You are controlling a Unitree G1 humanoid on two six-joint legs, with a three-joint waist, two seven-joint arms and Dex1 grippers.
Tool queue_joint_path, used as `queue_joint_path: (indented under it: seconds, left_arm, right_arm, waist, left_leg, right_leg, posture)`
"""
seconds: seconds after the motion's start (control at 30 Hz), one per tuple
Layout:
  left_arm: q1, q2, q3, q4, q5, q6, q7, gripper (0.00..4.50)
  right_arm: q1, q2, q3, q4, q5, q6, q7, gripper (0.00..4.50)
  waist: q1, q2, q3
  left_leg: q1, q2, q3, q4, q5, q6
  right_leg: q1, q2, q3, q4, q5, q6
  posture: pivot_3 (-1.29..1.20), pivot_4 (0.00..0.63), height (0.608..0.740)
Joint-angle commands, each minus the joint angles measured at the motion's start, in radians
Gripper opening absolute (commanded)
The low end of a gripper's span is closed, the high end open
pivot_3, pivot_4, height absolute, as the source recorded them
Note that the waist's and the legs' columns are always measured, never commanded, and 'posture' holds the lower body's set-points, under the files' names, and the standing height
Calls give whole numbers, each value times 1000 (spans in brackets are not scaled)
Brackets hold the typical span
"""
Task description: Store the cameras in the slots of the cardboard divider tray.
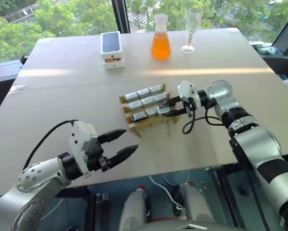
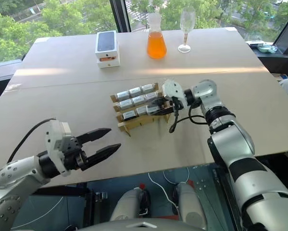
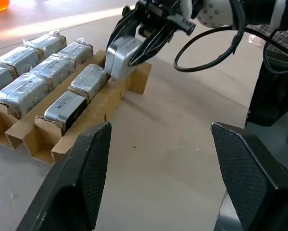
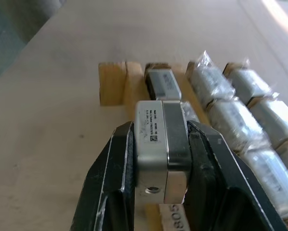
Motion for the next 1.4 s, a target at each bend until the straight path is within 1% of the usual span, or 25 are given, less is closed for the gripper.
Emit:
queue_joint_path:
  seconds: [0.03, 0.33, 0.47, 0.67, 0.77, 1.03, 1.23, 1.4]
  left_arm:
    - [21, 1, 43, -41, -15, -15, 8, 3396]
    - [37, -7, 46, -50, -13, -25, 29, 3396]
    - [28, -6, 44, -50, -14, -25, 37, 3396]
    - [29, -8, 45, -52, -15, -26, 46, 3396]
    - [26, -9, 43, -53, -16, -28, 51, 3396]
    - [17, -7, 41, -46, -15, -28, 53, 3396]
    - [11, -6, 41, -45, -14, -28, 54, 3396]
    - [10, -6, 42, -47, -14, -28, 55, 3396]
  right_arm:
    - [-48, -13, -48, 14, -52, -32, 42, 900]
    - [-72, 0, -122, 34, -172, -72, -103, 900]
    - [-77, 6, -124, 37, -244, -132, -202, 900]
    - [-71, 2, -122, 42, -321, -180, -243, 900]
    - [-68, 4, -138, 45, -328, -189, -212, 900]
    - [-48, 17, -217, 46, -280, -186, 28, 900]
    - [-41, 15, -229, 46, -299, -188, 20, 900]
    - [-50, 14, -227, 44, -328, -233, -58, 900]
  waist:
    - [-1, 0, 0]
    - [-2, 0, 0]
    - [-2, 0, 0]
    - [-3, 0, 0]
    - [-3, 0, 0]
    - [-3, 0, 0]
    - [-3, 0, 0]
    - [-3, 0, 0]
  left_leg:
    - [0, 0, 0, 0, 0, 0]
    - [0, 0, 0, 0, 0, 0]
    - [0, 0, 0, 0, 0, 0]
    - [0, 0, 0, 0, 0, 0]
    - [0, 0, 0, 0, 0, 0]
    - [0, 0, 0, 0, 0, 0]
    - [1, 0, 0, 0, 0, 0]
    - [1, 0, 0, 0, 0, 0]
  right_leg:
    - [0, 0, 0, 0, 0, 0]
    - [0, 0, 0, 0, 0, 0]
    - [0, 0, 0, 0, 0, 0]
    - [0, 0, 0, 0, 0, 0]
    - [0, 0, 0, 0, 0, 0]
    - [0, 0, 0, 0, 0, 0]
    - [0, 0, 0, 1, 0, 0]
    - [0, 0, 0, 1, 0, 0]
  posture:
    - [0, 150, 740]
    - [0, 150, 740]
    - [0, 150, 740]
    - [0, 150, 740]
    - [0, 150, 740]
    - [0, 150, 740]
    - [0, 150, 740]
    - [0, 150, 740]
